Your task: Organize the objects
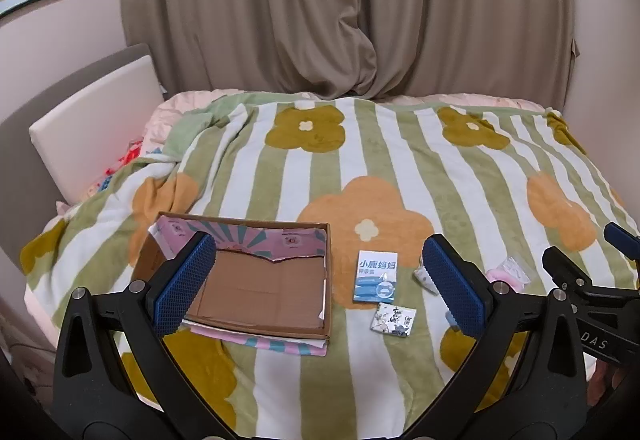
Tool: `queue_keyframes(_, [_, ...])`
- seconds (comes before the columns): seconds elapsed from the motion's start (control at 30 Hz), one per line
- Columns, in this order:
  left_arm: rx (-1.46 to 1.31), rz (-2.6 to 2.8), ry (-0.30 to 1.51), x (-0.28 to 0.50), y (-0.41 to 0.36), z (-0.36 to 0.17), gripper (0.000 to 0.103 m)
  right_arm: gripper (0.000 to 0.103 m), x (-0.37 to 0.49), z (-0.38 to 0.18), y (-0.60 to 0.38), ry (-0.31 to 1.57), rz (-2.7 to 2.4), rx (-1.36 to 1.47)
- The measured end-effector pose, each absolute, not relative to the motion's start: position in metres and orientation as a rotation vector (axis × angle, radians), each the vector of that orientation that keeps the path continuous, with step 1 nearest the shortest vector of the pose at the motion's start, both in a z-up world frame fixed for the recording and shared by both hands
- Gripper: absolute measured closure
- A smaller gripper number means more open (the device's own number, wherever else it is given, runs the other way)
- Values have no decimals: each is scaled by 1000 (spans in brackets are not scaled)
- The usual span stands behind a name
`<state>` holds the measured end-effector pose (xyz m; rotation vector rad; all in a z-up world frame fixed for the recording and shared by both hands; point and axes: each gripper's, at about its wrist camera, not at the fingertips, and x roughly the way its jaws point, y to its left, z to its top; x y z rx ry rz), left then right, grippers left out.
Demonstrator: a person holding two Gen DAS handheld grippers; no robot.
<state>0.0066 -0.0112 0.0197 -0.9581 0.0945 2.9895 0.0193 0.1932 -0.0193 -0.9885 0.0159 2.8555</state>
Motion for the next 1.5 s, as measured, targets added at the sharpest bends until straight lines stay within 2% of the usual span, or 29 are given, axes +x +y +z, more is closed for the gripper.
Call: queue_keyframes(1.5, [-959, 2985, 2, 13, -19, 20, 0, 0, 22, -15, 188, -16, 2875, -960])
